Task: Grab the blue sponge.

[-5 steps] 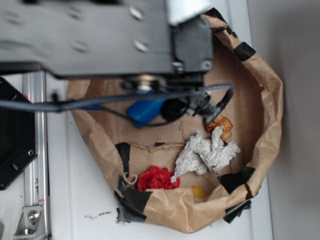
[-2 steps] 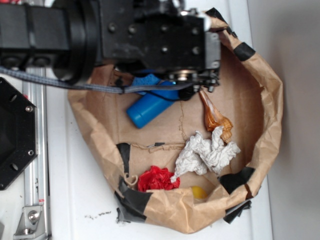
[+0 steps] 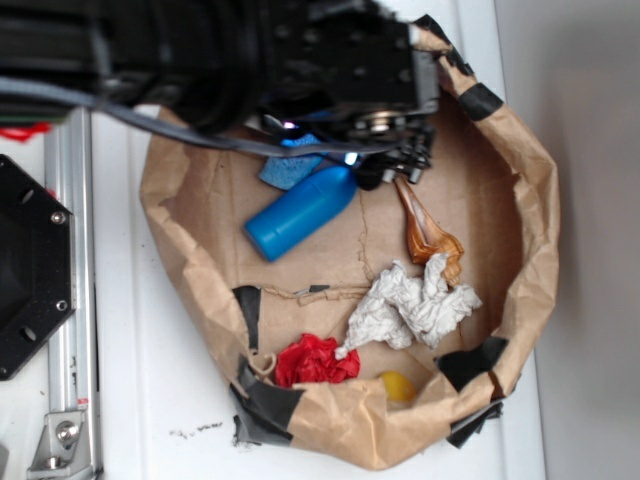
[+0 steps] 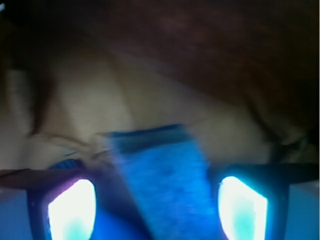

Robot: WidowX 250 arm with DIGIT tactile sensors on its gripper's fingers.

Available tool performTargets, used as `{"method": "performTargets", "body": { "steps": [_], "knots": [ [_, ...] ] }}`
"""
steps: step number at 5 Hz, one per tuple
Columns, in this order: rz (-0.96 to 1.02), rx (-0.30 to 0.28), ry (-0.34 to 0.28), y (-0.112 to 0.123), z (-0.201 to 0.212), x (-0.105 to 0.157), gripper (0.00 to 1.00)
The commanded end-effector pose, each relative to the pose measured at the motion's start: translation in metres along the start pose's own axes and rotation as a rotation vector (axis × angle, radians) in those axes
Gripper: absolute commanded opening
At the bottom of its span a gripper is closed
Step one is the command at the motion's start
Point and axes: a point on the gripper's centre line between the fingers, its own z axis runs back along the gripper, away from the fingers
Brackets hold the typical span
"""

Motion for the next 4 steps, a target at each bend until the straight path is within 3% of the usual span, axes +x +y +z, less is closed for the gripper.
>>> {"method": "performTargets", "body": {
  "steps": [1,2,3,4],
  "knots": [
    [-0.062,0.015,0.029,0.0075,-0.0061,0.0103,1.0],
    [-0.084,0.007,0.059,0.0119,-0.0078,0.0104,1.0],
    [-0.173,0.013,0.066,0.0095,-0.0099,0.0112,0.04],
    [-0.251,-0.005,0.066,0.0076,-0.0098,0.0116,0.0]
  ]
}}
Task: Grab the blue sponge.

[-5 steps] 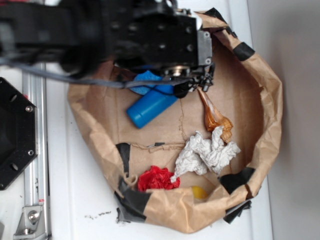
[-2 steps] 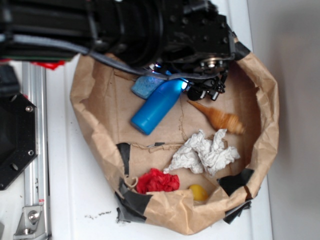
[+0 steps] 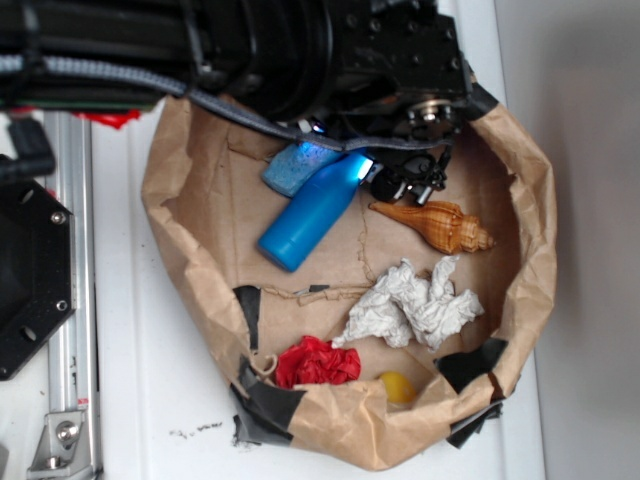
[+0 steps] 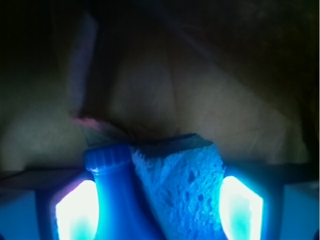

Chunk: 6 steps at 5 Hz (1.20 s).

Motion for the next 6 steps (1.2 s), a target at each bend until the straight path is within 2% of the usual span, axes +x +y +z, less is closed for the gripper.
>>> {"method": "performTargets", "body": {
  "steps": [1,2,3,4,6],
  "knots": [
    [-0.123,-0.05,-0.036,0.017,0.013,0.006,0.0],
    [-0.195,-0.129,-0.111,0.019,0.054,-0.002,1.0],
    [-0.151,-0.172,-0.138,0.019,0.076,-0.001,1.0],
    [-0.16,-0.15,-0.136,0.027,0.065,0.006,1.0],
    [-0.039,-0.03,-0.08,0.035,0.023,0.007,1.0]
  ]
}}
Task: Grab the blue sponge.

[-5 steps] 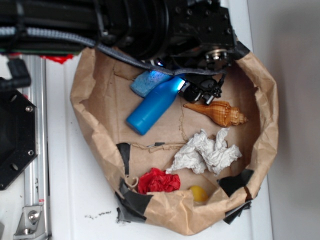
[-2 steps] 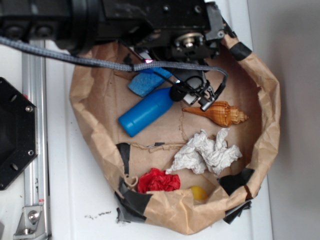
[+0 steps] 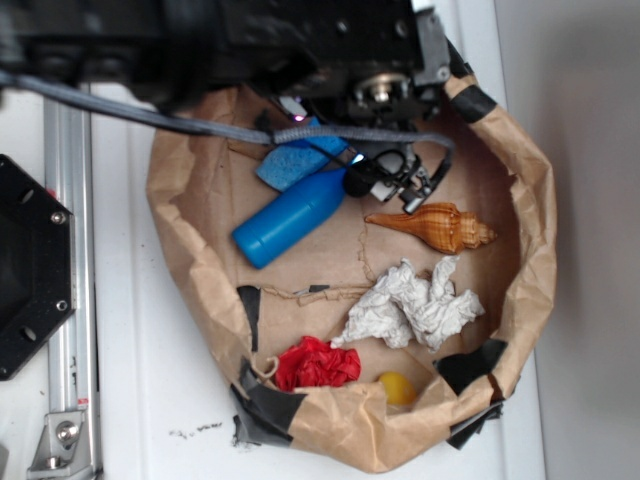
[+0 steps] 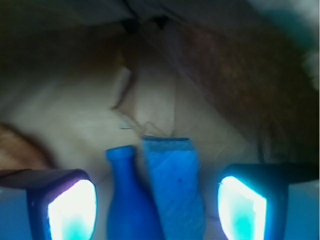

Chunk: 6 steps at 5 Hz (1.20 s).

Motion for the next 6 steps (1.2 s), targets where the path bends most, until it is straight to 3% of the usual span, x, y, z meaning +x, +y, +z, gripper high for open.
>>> {"method": "performTargets", "body": {
  "steps": [1,4,6],
  "knots": [
    [0.118,0.029,-0.002,0.035,-0.008,0.009,1.0],
    [0.085,0.014,-0.077,0.054,0.014,0.002,1.0],
    [0.034,0.041,-0.024,0.041,-0.004,0.017,1.0]
  ]
}}
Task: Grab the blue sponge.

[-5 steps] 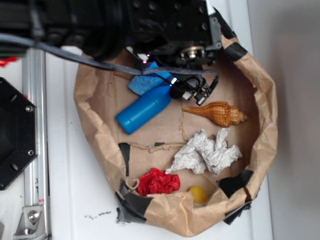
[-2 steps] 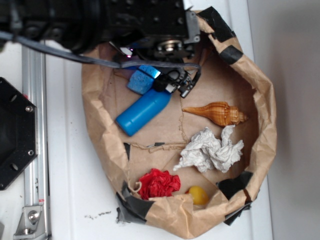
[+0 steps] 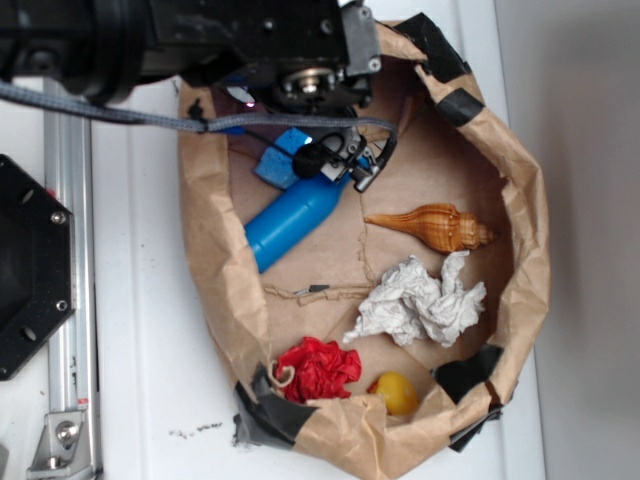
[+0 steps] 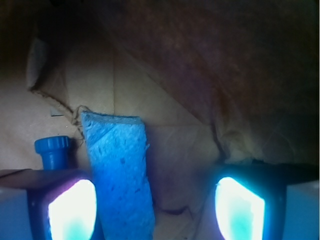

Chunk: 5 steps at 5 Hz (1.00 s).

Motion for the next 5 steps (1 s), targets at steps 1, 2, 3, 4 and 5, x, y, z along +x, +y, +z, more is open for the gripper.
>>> {"method": "performTargets", "body": {
  "steps": [1,2,3,4,5],
  "knots": [
    [-0.044,0.023,0.026,0.0,-0.015,0.023,1.0],
    [-0.088,0.006,0.025,-0.01,-0.015,0.018,1.0],
    [-0.105,0.004,0.033,-0.012,-0.017,0.017,1.0],
    [-0.135,-0.006,0.047,-0.016,-0.019,0.019,1.0],
    [-0.156,-0.022,0.058,-0.021,-0.02,0.019,1.0]
  ]
}}
